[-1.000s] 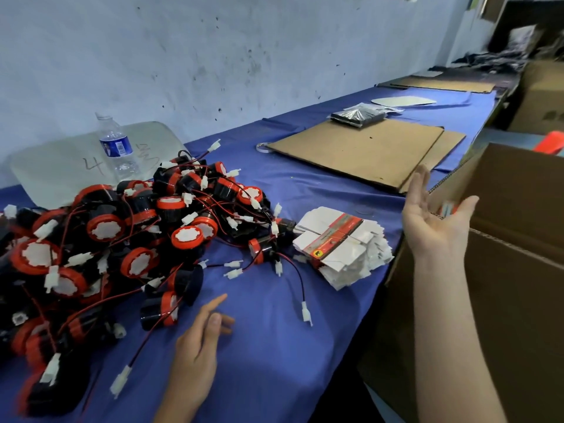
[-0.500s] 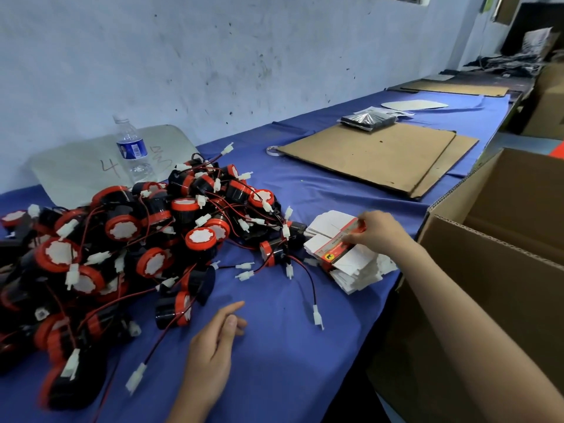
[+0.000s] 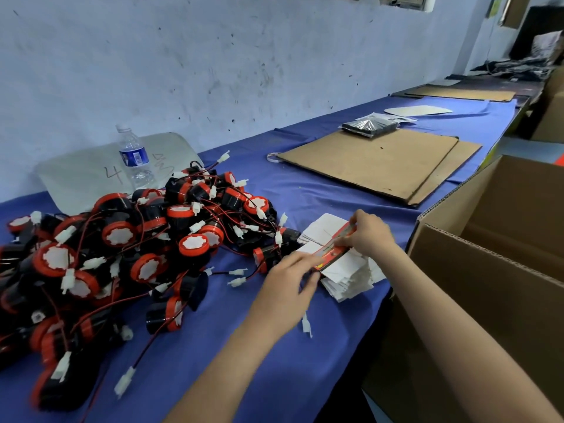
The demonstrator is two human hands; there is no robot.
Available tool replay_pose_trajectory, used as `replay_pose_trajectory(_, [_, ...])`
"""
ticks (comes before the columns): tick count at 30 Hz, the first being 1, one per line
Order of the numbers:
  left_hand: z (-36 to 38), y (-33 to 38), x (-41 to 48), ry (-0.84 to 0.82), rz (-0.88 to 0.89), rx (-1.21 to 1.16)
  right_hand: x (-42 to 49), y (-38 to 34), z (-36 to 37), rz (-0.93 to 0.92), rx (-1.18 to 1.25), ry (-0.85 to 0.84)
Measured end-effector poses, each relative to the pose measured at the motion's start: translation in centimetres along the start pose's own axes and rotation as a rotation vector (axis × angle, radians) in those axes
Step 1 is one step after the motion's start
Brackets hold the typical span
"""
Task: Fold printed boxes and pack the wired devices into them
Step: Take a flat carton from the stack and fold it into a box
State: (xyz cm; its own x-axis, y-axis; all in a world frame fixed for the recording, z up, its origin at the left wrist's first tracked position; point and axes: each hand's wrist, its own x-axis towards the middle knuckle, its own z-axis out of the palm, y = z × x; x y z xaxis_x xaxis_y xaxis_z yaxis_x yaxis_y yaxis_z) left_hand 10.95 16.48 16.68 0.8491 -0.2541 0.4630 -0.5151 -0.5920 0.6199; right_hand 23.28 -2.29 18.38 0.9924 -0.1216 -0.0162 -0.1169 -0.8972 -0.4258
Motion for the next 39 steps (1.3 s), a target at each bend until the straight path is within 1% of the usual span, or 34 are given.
replay_pose_trajectory(2, [1.9, 0.4, 3.5, -0.068, -0.034, 0.059, -0.5, 0.2, 0.4, -0.029, -0.001, 0.054])
replay_pose_trajectory(4, [3.7, 0.3, 6.1, -0.186, -0.075, 0.161, -0.9, 0.3, 0.7, -0.058, 0.004, 0.090])
replay_pose_trajectory(6, [4.7, -0.1, 7.3, -0.266, -0.103, 0.251, -0.9, 0.6, 0.5, -0.064, 0.030, 0.076])
replay_pose_trajectory(9, [4.9, -0.9, 7.5, -0.209, -0.093, 0.298, -0.2, 1.1, -0.7, -0.038, 0.039, -0.012])
replay_pose_trajectory(12, [4.8, -1.2, 7.4, -0.207, -0.043, 0.375, 0.3, 1.2, -1.3, -0.087, 0.042, 0.034])
replay_pose_trajectory(14, [4.6, -1.2, 7.8, -0.216, 0.004, 0.495, 0.5, 1.1, -1.3, -0.139, 0.169, 0.027])
replay_pose_trajectory(16, [4.4, -1.0, 8.5, -0.270, 0.082, 0.624, 0.5, 1.1, -1.3, -0.172, 0.262, -0.009])
replay_pose_trajectory(19, [4.3, -1.0, 9.8, -0.414, 0.254, 0.782, 0.3, 1.4, -1.6, -0.217, 0.287, -0.046])
replay_pose_trajectory(21, [4.4, -0.9, 10.7, -0.497, 0.361, 0.887, 0.1, 1.5, -1.7, -0.210, 0.307, -0.052])
replay_pose_trajectory(25, [3.7, -0.2, 12.3, -0.583, 0.477, 1.006, 0.2, 1.4, -1.7, -0.185, 0.297, -0.062])
replay_pose_trajectory(26, [3.4, 0.0, 12.5, -0.601, 0.491, 0.973, 0.3, 1.3, -1.7, -0.169, 0.306, -0.065])
replay_pose_trajectory(28, [3.4, 0.1, 12.5, -0.633, 0.437, 0.759, 0.4, 1.2, -1.7, -0.150, 0.312, -0.071])
replay_pose_trajectory(30, [3.6, 0.2, 11.8, -0.670, 0.266, 0.514, 0.7, 1.2, -1.5, -0.153, 0.298, -0.078])
replay_pose_trajectory(32, [3.8, 0.0, 10.9, -0.682, 0.133, 0.447, 0.8, 1.1, -1.3, -0.136, 0.294, -0.072])
replay_pose_trajectory(34, [3.9, 0.1, 10.3, -0.655, 0.055, 0.424, 0.8, 0.9, -1.1, -0.123, 0.270, -0.050])
replay_pose_trajectory(36, [4.1, 1.0, 9.7, -0.641, 0.068, 0.360, 0.7, 0.7, -0.9, -0.116, 0.248, -0.015])
replay_pose_trajectory(39, [5.1, 2.0, 8.0, -0.700, 0.206, 0.363, 0.6, 0.7, -0.8, -0.111, 0.255, -0.005])
